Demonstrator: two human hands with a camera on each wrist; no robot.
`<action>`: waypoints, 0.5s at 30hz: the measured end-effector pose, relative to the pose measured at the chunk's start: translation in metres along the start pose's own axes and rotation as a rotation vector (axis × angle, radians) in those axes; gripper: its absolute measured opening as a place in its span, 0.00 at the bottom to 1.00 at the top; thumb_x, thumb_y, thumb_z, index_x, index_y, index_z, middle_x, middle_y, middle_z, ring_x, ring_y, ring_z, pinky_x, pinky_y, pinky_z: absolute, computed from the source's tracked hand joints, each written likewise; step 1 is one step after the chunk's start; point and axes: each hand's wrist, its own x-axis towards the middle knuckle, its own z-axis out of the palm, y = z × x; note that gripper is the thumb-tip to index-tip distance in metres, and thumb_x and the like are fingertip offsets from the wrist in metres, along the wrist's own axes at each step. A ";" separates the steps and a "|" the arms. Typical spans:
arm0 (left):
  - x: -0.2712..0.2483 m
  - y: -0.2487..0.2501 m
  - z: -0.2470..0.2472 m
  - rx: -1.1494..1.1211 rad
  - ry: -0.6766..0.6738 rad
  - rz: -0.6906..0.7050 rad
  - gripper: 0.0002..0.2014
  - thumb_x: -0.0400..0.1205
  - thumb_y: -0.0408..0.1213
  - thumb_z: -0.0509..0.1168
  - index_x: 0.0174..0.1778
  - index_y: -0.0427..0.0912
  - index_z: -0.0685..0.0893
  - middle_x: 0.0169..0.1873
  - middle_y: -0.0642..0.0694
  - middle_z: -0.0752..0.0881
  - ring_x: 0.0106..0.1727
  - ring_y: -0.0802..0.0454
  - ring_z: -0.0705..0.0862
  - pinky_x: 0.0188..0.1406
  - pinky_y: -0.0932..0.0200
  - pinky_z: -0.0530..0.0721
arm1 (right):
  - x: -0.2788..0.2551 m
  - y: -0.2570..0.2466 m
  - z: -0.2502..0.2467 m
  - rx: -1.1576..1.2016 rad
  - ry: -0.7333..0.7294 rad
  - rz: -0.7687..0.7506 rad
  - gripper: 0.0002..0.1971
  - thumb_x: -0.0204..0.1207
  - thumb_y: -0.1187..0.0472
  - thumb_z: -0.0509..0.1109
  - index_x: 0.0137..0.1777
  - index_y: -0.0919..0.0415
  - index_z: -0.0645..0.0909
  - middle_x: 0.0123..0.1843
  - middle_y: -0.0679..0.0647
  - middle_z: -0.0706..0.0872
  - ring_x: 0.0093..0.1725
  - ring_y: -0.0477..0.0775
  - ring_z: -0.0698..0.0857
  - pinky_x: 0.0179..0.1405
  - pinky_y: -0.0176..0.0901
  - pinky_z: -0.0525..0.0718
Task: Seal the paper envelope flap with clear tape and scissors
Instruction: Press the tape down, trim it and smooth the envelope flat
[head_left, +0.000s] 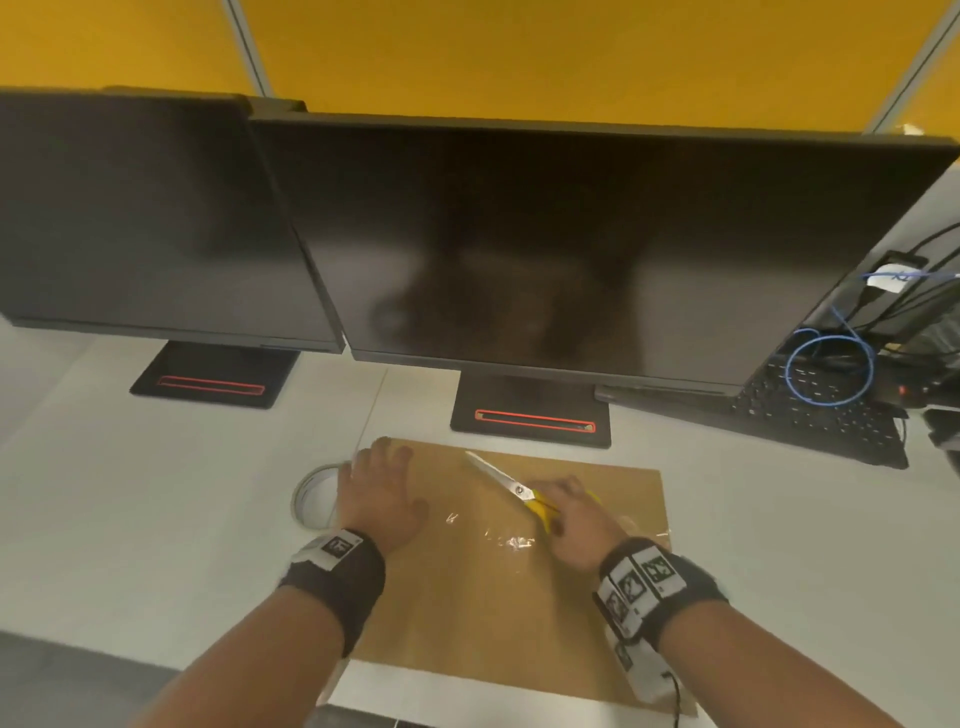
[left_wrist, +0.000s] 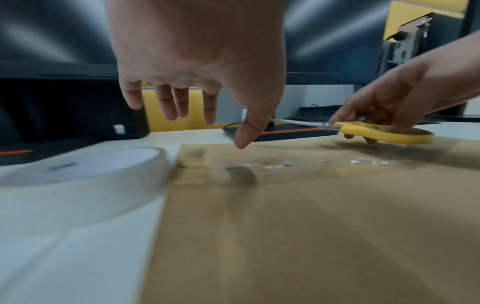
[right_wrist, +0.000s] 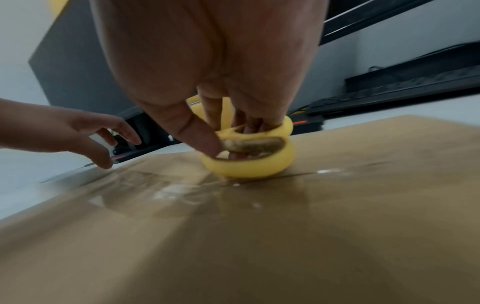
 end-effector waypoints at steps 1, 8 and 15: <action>0.000 -0.013 -0.003 -0.005 -0.011 -0.038 0.33 0.73 0.54 0.62 0.75 0.50 0.67 0.74 0.45 0.68 0.71 0.44 0.70 0.70 0.46 0.69 | 0.004 -0.010 0.008 -0.015 -0.028 -0.013 0.35 0.69 0.70 0.63 0.77 0.47 0.66 0.72 0.53 0.67 0.70 0.58 0.76 0.73 0.48 0.74; -0.004 -0.081 0.009 -0.155 -0.263 -0.083 0.37 0.70 0.52 0.70 0.74 0.53 0.62 0.63 0.47 0.81 0.59 0.44 0.84 0.55 0.52 0.83 | 0.028 -0.067 0.050 -0.188 -0.069 -0.138 0.31 0.74 0.71 0.62 0.75 0.47 0.68 0.67 0.55 0.70 0.62 0.63 0.80 0.63 0.48 0.79; 0.003 -0.102 0.014 -0.090 -0.273 0.057 0.33 0.75 0.43 0.59 0.78 0.56 0.59 0.52 0.50 0.87 0.57 0.42 0.83 0.67 0.52 0.75 | 0.041 -0.095 0.060 -0.385 -0.094 -0.208 0.29 0.73 0.64 0.64 0.76 0.49 0.66 0.65 0.58 0.72 0.61 0.64 0.76 0.60 0.50 0.76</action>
